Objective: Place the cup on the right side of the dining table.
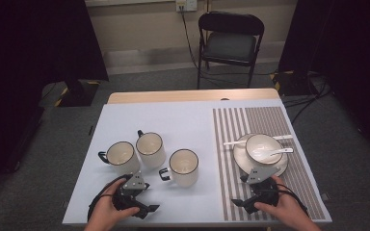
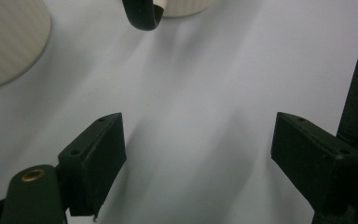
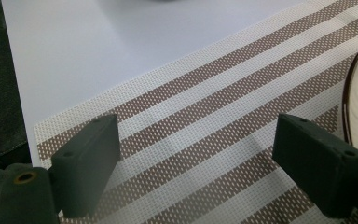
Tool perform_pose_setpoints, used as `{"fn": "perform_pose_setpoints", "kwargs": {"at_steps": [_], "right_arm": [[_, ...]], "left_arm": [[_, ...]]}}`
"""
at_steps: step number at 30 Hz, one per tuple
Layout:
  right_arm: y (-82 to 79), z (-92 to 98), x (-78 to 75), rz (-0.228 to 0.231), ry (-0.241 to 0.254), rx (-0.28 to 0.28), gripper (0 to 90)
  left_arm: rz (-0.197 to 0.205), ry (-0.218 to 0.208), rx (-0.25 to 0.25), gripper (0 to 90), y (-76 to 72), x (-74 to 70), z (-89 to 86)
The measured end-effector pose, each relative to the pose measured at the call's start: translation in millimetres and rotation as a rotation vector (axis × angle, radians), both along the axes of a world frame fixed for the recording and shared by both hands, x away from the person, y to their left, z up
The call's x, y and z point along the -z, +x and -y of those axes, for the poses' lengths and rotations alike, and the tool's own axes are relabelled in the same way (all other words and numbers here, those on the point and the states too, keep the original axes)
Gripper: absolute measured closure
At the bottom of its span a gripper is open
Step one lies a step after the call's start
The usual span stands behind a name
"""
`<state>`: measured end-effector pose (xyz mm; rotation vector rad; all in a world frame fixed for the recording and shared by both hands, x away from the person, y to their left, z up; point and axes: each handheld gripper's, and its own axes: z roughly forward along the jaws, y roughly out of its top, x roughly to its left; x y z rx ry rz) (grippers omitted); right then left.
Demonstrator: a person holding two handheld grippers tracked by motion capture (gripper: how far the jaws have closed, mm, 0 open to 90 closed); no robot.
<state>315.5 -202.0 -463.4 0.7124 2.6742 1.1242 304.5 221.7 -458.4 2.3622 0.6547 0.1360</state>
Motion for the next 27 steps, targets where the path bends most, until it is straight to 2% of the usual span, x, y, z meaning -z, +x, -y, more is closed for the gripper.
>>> {"fn": "perform_pose_setpoints", "kwargs": {"at_steps": [4, 10, 27], "right_arm": [[1.1, -3.6, -2.0, 0.002, -0.011, -0.007, 14.4], [3.4, -10.7, -5.1, -0.003, -0.017, -0.022, 14.2], [12.8, -24.4, -11.2, -0.009, -0.061, -0.044, 14.5]], "left_arm": [[-0.009, -0.017, -0.005, 17.3, 1.6, -1.2, 2.0], [-0.023, -0.016, -0.023, 17.3, 3.5, -4.3, 2.2], [-0.011, -0.025, -0.06, 17.9, 12.0, -16.9, 6.9]]}}
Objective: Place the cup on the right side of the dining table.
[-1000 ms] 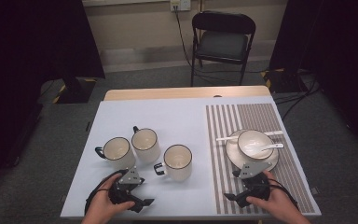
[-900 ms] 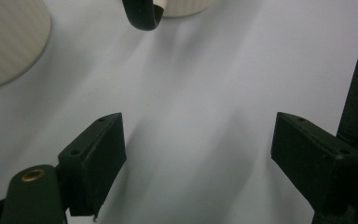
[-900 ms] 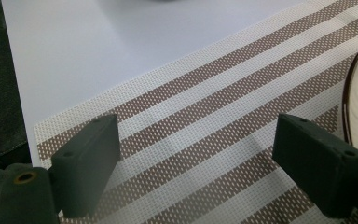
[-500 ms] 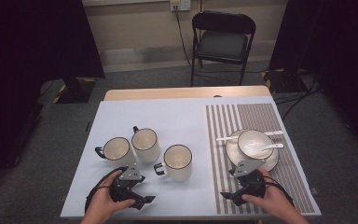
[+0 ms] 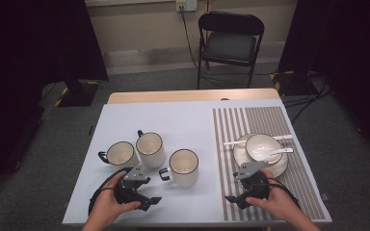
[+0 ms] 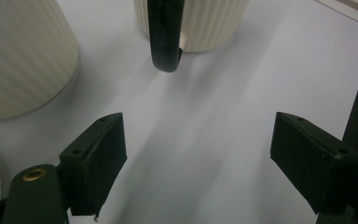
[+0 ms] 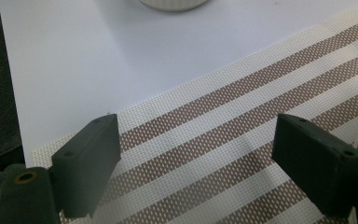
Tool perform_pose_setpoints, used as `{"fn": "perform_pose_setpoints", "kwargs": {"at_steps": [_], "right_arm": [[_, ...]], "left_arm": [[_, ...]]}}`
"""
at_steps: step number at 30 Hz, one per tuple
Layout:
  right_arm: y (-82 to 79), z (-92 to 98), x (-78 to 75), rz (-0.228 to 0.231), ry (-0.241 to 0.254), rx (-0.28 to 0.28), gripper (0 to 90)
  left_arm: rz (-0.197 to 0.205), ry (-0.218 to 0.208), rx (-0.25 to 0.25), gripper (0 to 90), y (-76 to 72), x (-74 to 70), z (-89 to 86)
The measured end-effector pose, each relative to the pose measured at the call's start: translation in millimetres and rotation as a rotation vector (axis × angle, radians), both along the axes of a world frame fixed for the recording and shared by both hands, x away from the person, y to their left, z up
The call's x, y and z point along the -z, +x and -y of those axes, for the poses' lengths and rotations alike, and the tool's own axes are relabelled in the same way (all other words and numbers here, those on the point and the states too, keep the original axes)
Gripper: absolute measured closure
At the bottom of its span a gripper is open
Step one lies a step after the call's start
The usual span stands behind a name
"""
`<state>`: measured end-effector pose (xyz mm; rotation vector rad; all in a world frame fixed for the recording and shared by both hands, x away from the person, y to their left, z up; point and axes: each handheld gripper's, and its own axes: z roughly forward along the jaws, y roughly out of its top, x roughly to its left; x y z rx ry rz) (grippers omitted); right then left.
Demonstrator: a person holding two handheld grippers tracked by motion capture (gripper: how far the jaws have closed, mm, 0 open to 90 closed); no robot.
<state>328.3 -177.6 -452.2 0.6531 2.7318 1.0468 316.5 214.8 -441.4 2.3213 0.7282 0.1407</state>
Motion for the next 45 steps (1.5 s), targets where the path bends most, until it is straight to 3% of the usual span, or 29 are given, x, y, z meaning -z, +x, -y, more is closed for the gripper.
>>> {"fn": "perform_pose_setpoints", "kwargs": {"at_steps": [13, 30, 45], "right_arm": [[10.5, -7.4, -12.4, -0.009, -0.006, -0.005, 14.9], [26.9, -30.8, -30.5, -0.005, -0.035, -0.046, 14.7], [40.4, -50.6, -48.8, 0.007, -0.037, -0.075, 14.6]], "left_arm": [[0.007, -0.027, -0.017, 17.9, 5.5, -8.7, 9.5], [0.03, -0.007, -0.003, 20.6, 14.5, -13.7, 19.4], [0.057, 0.001, -0.039, 27.5, 19.0, -14.6, 18.9]]}}
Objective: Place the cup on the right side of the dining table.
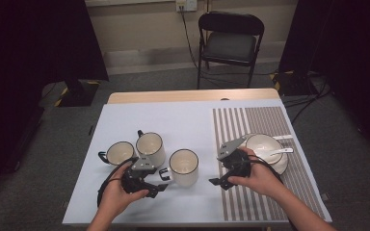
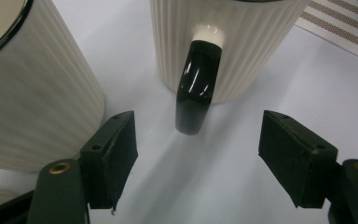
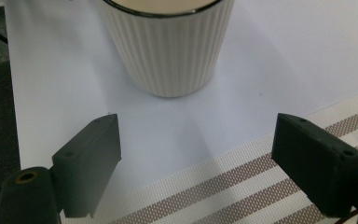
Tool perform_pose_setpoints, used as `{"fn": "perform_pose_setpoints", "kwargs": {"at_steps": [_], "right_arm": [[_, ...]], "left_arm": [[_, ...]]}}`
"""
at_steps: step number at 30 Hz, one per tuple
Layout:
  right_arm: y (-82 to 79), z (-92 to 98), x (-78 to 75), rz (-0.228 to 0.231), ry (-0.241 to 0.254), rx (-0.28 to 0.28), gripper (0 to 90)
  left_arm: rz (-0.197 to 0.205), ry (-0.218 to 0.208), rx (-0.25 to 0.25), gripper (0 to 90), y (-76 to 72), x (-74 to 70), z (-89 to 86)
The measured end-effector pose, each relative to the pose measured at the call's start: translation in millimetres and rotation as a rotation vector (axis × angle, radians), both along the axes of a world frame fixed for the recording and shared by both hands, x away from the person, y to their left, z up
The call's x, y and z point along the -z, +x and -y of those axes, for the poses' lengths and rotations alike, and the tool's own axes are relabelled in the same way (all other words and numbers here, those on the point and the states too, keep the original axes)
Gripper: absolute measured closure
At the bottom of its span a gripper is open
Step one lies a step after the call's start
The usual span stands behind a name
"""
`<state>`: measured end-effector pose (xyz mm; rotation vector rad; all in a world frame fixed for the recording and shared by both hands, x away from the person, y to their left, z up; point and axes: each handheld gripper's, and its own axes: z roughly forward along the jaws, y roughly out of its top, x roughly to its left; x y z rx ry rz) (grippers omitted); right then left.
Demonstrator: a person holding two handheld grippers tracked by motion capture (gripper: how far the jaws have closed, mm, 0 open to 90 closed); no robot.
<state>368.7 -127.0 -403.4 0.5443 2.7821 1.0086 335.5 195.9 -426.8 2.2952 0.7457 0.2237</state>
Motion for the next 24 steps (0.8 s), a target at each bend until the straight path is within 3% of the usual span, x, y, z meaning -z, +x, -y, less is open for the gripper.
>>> {"fn": "perform_pose_setpoints", "kwargs": {"at_steps": [8, 16, 24], "right_arm": [[6.9, -11.9, -14.2, -0.002, -0.004, -0.019, 14.6], [13.0, -17.9, -16.5, -0.005, -0.008, -0.018, 14.5], [20.2, -21.6, -18.7, -0.018, -0.009, -0.007, 14.6]], "left_arm": [[0.024, 0.007, -0.017, 30.8, 1.9, -5.1, 2.2], [0.025, 0.022, -0.015, 33.6, 2.0, -5.0, 3.8], [0.025, 0.036, -0.041, 44.7, 0.8, -3.5, 5.7]]}}
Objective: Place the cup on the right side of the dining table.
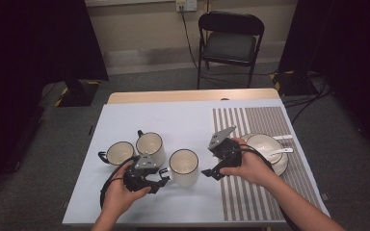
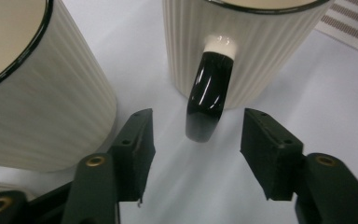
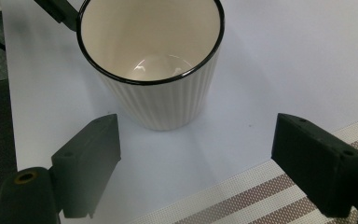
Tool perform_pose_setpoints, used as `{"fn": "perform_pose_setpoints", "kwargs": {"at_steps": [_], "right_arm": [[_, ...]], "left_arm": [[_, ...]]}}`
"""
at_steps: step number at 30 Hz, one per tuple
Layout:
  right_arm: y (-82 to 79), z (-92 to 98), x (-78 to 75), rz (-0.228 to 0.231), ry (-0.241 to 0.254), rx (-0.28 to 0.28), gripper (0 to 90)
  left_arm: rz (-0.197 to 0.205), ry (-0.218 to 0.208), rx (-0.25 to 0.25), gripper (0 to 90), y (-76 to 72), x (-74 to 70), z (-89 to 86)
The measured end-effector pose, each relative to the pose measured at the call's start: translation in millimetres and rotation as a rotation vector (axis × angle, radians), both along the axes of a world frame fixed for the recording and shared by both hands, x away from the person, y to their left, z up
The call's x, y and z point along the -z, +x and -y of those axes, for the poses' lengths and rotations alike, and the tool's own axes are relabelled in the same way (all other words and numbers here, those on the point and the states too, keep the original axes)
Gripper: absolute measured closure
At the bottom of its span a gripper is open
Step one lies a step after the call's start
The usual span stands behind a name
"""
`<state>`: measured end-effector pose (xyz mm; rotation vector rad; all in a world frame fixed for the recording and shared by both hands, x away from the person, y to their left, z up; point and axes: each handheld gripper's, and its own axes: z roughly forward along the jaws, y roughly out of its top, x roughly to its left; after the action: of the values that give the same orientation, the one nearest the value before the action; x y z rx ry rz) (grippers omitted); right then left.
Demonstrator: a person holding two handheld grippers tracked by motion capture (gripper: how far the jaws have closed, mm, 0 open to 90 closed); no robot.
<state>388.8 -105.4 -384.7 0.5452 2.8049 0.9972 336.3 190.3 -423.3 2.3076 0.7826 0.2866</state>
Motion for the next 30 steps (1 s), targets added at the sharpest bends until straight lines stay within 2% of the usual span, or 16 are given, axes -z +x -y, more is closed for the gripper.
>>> {"fn": "perform_pose_setpoints", "kwargs": {"at_steps": [2, 3, 5, 7, 12, 17, 22, 30], "right_arm": [[1.4, -0.7, -1.9, -0.001, -0.002, 0.0, 14.6], [1.4, -0.7, -1.9, -0.001, -0.002, 0.0, 14.6], [2.9, -0.9, -2.5, -0.004, 0.0, 0.004, 14.6], [4.5, -1.2, -2.6, -0.006, -0.003, 0.012, 14.5], [9.0, -2.8, -2.4, -0.024, 0.008, 0.037, 15.0], [12.8, -5.6, -3.6, -0.029, 0.011, 0.061, 14.8], [15.0, -8.1, -6.7, -0.02, 0.018, 0.079, 14.8], [16.3, -15.2, -9.7, -0.032, 0.015, 0.071, 19.7]], "left_arm": [[-0.007, 0.006, -0.005, 51.3, -1.0, 0.7, 0.2], [-0.016, 0.009, -0.003, 51.3, -1.3, 1.0, 0.0], [-0.009, 0.012, -0.012, 52.3, -1.7, 2.3, 0.7], [-0.002, 0.035, -0.012, 55.1, -1.1, 2.3, 0.6], [0.009, 0.031, -0.019, 57.7, -0.8, 2.2, 2.5], [0.011, 0.048, -0.019, 63.5, -1.5, 1.3, 4.4], [0.016, 0.05, -0.026, 67.5, -1.6, 1.3, 4.4], [0.025, 0.049, -0.011, 73.8, -2.1, 1.0, 6.4]]}}
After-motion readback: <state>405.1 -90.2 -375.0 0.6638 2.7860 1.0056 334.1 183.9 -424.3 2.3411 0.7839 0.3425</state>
